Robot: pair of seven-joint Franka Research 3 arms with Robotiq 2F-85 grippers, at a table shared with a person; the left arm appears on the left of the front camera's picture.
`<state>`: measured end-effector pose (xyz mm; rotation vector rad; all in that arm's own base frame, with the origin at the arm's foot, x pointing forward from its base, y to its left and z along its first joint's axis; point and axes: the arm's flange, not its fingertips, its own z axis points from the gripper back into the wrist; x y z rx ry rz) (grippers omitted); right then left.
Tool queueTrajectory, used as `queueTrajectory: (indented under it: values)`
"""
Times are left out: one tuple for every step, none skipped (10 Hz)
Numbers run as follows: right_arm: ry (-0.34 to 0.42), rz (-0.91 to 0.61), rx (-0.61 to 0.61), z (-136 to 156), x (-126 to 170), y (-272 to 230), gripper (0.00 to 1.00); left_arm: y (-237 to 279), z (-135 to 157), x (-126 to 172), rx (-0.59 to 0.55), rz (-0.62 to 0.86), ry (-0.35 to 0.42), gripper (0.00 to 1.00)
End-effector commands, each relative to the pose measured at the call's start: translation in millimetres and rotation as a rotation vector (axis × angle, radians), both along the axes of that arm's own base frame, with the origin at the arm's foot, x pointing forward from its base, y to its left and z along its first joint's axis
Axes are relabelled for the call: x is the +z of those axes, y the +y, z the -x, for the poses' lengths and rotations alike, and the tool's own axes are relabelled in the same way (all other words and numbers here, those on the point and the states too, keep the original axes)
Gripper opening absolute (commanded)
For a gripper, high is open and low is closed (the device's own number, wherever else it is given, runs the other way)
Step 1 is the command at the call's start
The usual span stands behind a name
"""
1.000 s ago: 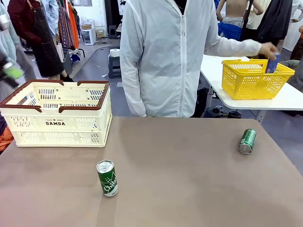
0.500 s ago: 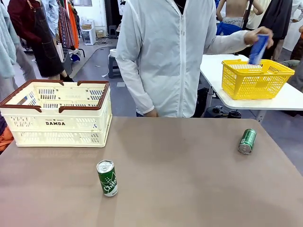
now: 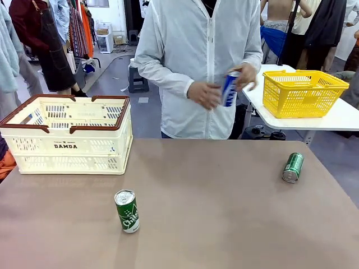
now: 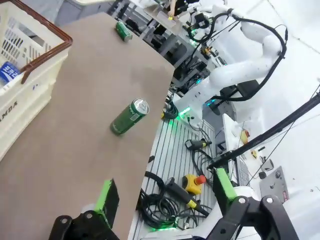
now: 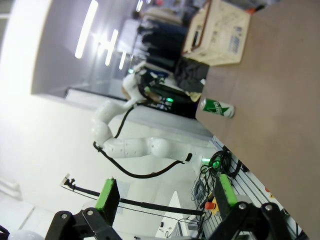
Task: Place the drinks into the Shopping basket.
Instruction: Pick up one drink and place it into the Shopping basket.
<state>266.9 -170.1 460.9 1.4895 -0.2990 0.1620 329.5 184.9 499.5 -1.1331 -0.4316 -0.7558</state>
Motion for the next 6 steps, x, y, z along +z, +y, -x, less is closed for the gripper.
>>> queueTrajectory:
  values:
    - [-0.004, -0.010, -0.003, -0.9, 5.3, -0.7, 1.00, 4.5, 4.2, 1.5, 0.008, -0.001, 0.012, 1.00]
    - [-0.004, -0.010, -0.003, -0.9, 5.3, -0.7, 1.00, 4.5, 4.2, 1.5, 0.008, -0.001, 0.012, 1.00]
    - [-0.004, -0.010, -0.003, -0.9, 5.3, -0.7, 1.00, 4.5, 4.2, 1.5, 0.008, -0.001, 0.012, 1.00]
    - [-0.004, -0.010, -0.003, -0.9, 5.3, -0.7, 1.00, 4.5, 4.2, 1.5, 0.008, -0.001, 0.012, 1.00]
    - [-0.004, -0.010, -0.003, -0.9, 5.3, -0.7, 1.00, 4.5, 4.2, 1.5, 0.008, -0.001, 0.012, 1.00]
    - [-0.004, -0.010, -0.003, -0.9, 5.3, -0.7, 1.00, 4.5, 4.2, 1.5, 0.008, -0.001, 0.012, 1.00]
